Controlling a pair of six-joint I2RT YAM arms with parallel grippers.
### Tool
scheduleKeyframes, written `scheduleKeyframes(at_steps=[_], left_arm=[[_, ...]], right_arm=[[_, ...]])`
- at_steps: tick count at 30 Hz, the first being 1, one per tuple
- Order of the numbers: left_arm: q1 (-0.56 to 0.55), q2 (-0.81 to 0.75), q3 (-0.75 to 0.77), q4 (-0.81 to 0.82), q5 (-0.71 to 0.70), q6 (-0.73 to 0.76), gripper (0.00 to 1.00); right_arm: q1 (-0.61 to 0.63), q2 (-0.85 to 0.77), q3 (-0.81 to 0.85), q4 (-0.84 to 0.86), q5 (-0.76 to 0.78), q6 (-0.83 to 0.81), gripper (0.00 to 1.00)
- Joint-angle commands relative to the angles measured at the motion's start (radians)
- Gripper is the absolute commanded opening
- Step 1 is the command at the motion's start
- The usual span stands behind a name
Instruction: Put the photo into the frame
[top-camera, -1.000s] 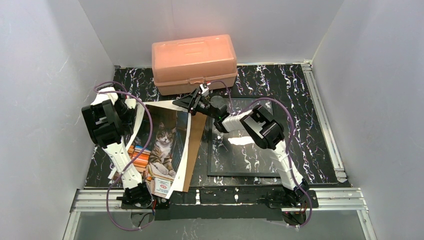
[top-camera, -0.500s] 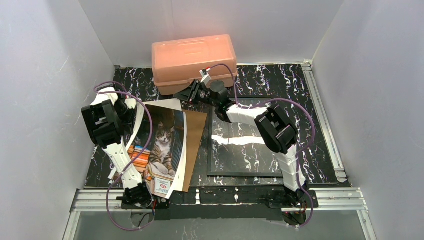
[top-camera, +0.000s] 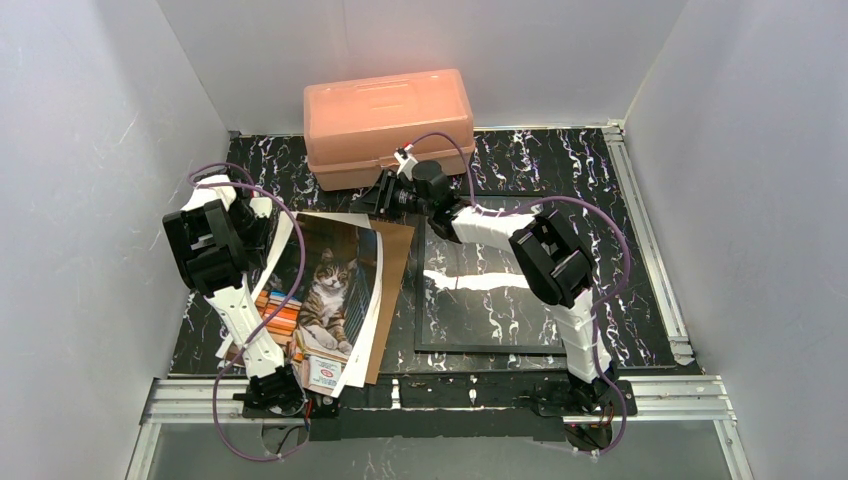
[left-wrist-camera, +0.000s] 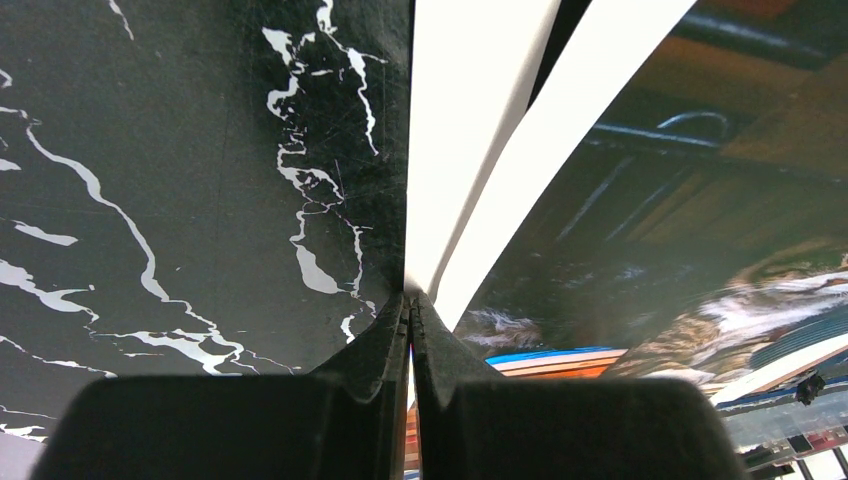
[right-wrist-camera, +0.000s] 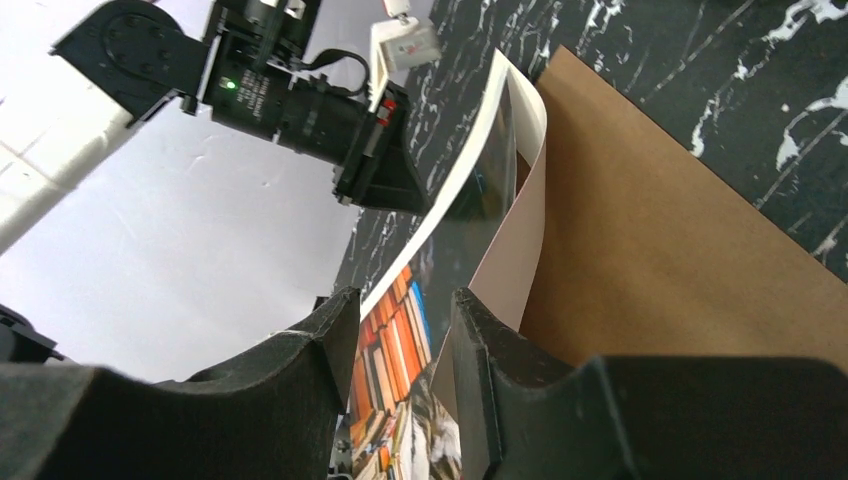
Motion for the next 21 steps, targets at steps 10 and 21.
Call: scheduleKeyframes(at_steps=[10,21], left_arm=[[-0.011,0.05,-0.054,0.058,0.082,0.011,0.0],[-0.011,0.049,-0.054,0.057,0.078,0.011,0.0]], right_arm=[[0.006,0.051,0.017,-0.097,-0.016,-0.074,0.49],[0.0,0.002,0.034,-0.094,0.025,-0.082,0.28]])
